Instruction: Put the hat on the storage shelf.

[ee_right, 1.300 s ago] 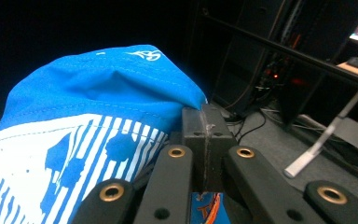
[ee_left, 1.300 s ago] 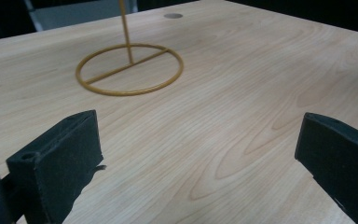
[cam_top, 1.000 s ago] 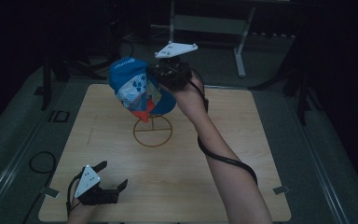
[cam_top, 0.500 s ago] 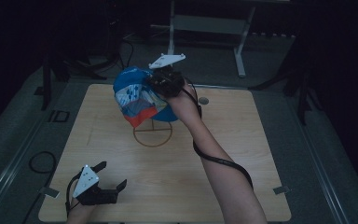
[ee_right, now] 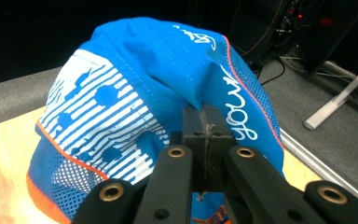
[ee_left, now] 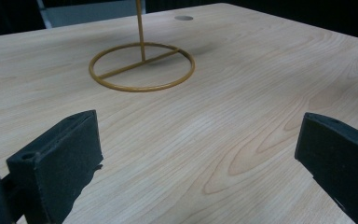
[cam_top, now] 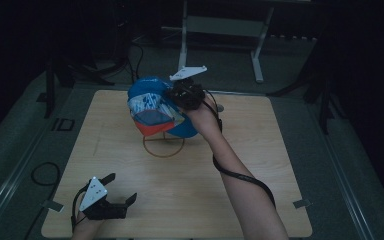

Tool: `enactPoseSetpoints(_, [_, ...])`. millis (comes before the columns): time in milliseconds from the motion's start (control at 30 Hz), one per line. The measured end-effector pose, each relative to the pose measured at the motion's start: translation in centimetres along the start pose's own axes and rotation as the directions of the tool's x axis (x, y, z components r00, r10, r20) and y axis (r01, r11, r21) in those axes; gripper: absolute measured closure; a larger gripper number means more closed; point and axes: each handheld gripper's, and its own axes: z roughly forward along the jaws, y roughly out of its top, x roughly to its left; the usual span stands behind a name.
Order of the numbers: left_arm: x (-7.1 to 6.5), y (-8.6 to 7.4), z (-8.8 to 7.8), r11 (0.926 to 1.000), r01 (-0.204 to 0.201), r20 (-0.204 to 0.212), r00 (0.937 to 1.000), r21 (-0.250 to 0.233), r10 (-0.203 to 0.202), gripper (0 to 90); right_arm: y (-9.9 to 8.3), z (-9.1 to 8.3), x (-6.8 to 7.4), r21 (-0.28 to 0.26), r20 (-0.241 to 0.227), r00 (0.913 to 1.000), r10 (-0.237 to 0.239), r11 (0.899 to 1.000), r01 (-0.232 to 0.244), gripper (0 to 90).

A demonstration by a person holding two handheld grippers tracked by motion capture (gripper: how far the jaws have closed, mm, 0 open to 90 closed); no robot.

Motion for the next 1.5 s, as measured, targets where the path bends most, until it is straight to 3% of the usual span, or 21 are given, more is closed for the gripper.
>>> enactPoseSetpoints(300, [0.0,-0.2,0.1,1.0,0.001,0.002,1.0,0.007,-0.001,0.8,-2.0,0.1,-0.7,0.007,-0.022,0.9993,0.031,1.0,-0.031,89.9])
enactPoseSetpoints(667, [0.1,-0.3,0.2,0.9999,0.01,0.01,0.9999,0.01,-0.01,0.8,-3.1,0.3,-1.3,0.0,-0.023,0.9972,0.07,0.998,-0.07,87.6])
enactPoseSetpoints(933, [0.0,-0.4,0.3,0.9998,0.01,0.02,0.9997,0.014,-0.01,0.8,-4.2,0.5,-1.6,0.009,-0.057,0.9933,0.101,0.995,-0.101,77.0])
enactPoseSetpoints(1100, [0.0,-0.4,0.5,0.9998,0.008,0.025,0.9996,0.016,-0.009,0.8,-4.5,0.3,-1.8,0.01,-0.056,0.9929,0.105,0.994,-0.105,75.3])
enactPoseSetpoints(1300, [-0.1,-0.5,0.5,0.9998,0.011,0.025,0.9996,0.015,-0.011,0.8,-4.5,-0.5,-1.6,-0.005,-0.073,0.9927,0.096,0.995,-0.096,65.1])
enactPoseSetpoints(1500, [0.0,-0.5,0.4,0.9998,0.015,0.019,0.9997,0.01,-0.016,0.8,-4.7,-1.6,-1.1,-0.023,-0.09,0.9937,0.067,0.997,-0.069,44.4])
